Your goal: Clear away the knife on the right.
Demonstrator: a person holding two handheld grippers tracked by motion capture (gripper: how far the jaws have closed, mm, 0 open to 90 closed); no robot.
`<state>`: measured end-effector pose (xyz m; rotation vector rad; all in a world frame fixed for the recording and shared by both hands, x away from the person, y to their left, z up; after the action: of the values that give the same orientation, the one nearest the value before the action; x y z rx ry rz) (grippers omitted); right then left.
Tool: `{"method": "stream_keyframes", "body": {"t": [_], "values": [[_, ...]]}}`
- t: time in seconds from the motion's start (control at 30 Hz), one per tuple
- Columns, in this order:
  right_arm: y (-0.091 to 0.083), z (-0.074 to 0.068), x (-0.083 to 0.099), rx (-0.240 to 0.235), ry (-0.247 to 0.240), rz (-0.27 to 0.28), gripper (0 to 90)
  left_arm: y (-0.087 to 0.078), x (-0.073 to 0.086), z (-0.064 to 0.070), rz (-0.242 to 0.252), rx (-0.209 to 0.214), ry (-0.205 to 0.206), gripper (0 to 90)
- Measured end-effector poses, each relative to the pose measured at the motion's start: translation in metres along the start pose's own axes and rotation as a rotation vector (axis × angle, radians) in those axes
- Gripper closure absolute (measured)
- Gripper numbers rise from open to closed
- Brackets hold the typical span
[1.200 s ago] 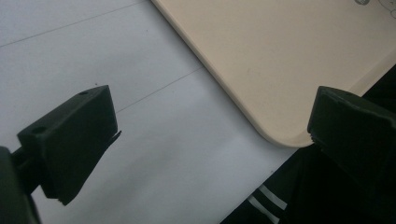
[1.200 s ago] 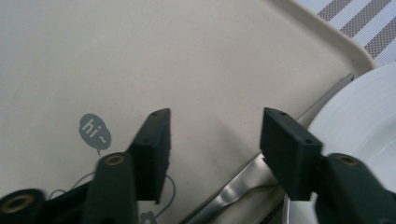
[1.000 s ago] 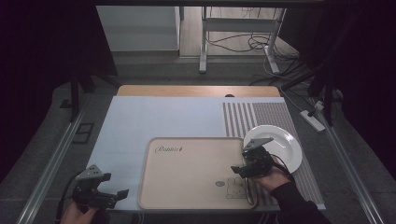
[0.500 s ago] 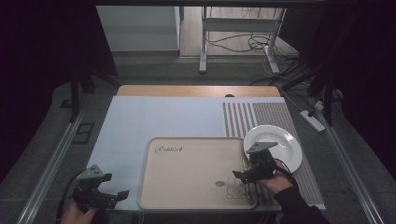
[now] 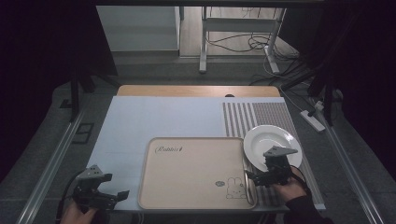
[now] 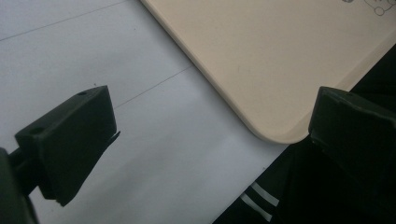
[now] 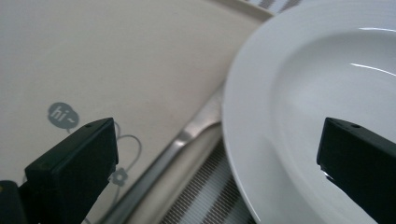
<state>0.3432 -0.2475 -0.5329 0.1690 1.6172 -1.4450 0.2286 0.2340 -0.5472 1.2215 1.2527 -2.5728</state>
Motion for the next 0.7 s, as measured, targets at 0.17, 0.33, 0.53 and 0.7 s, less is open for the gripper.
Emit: {"method": "stream_keyframes", "body": {"t": [0.17,0.33,0.53,0.7], "values": [[-0.005,0.01,0.009,0.07,0.041,0.005,0.0,0.0,0.0,0.0,-0.001,0.0,-0.003,1.0],[-0.012,0.015,0.017,0.083,0.065,0.011,0.0,0.0,0.0,0.0,-0.002,-0.001,-0.003,1.0],[-0.022,0.019,0.026,0.094,0.094,0.018,0.0,0.0,0.0,0.0,-0.002,-0.002,-0.004,1.0],[-0.032,0.023,0.032,0.11,0.117,0.034,0.0,0.001,0.0,0.0,-0.004,-0.004,-0.004,1.0]]}}
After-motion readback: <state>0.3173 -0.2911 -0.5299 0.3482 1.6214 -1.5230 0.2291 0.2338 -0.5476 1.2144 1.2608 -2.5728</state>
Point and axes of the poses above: each handheld gripper's, and its own axes: y roughly forward along the jaws, x roughly out of its underside, z roughly to its right, the point moved 7 cm from there along y, roughly forward along the jaws, and after that the axes turned 10 degrees about x, right-handed, at the moved point
